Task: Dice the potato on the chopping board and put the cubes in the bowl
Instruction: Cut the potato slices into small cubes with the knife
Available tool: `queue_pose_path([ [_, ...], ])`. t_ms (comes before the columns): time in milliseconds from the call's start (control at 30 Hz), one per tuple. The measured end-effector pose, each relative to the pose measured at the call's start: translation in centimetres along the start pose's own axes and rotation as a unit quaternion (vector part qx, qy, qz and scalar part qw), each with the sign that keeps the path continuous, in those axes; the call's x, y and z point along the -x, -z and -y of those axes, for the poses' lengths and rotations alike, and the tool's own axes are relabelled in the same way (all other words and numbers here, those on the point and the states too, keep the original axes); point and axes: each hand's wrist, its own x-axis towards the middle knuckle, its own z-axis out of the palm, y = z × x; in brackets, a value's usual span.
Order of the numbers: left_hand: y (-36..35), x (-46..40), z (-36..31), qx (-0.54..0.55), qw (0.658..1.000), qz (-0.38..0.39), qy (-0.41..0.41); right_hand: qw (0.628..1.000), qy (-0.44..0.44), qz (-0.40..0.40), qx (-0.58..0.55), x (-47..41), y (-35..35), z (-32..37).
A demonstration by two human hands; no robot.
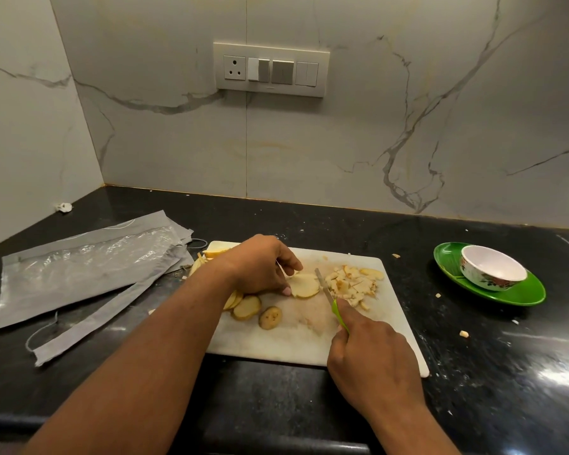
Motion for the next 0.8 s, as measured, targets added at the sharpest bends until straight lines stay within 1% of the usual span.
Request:
queue_pose_path([
  [133, -0.1, 0.2, -0.1, 0.012, 1.0, -0.002, 0.005, 1.0, 0.002, -0.008, -0.001, -0.1, -0.1, -0.1],
  [267, 0.0, 0.7, -0.7, -0.005, 0.999, -0.042, 0.006, 0.999, -0.004, -0.018, -0.026, 0.0, -0.3, -0.2],
  [300, 0.0, 0.7, -1.0, -0.016, 0.999, -0.042, 0.02, 0.999, -0.004, -0.019, -0.03, -0.1, -0.2, -0.2],
  [400, -0.5, 0.8, -1.8, -0.07, 0.995, -0.008, 0.064, 0.999, -0.005, -0.019, -0.044, -0.3, 0.2, -0.1],
  [433, -0.7, 0.8, -2.0, -0.067, 0.995, -0.011, 0.067, 0.999, -0.005, -0.02, -0.048, -0.2, 0.3, 0.0],
  [467, -0.9, 0.7, -2.1, -0.049, 0.996, -0.03, 0.068, 0.999, -0.004, -0.021, -0.049, -0.1, 0.3, 0.1],
  [533, -1.1, 0.2, -1.9, -0.009, 0.992, -0.098, 0.076, 0.999, 0.0, -0.024, -0.042, 0.2, 0.3, 0.2],
  [567, -1.2, -0.1, -1.6, -0.01, 0.989, -0.122, 0.088, 0.999, 0.001, -0.024, -0.04, 0.3, 0.2, 0.3],
  [600, -1.3, -0.4, -1.4, -0.024, 0.986, -0.13, 0.1, 0.999, 0.0, -0.023, -0.041, 0.3, 0.2, 0.3],
  [700, -1.3, -1.0, -0.8, -0.059, 0.986, -0.111, 0.112, 0.999, -0.003, -0.017, -0.042, 0.5, 0.3, 0.3],
  [800, -1.2, -1.4, -0.6, -0.061, 0.986, -0.106, 0.109, 0.999, 0.0, -0.017, -0.045, 0.6, 0.4, 0.4],
])
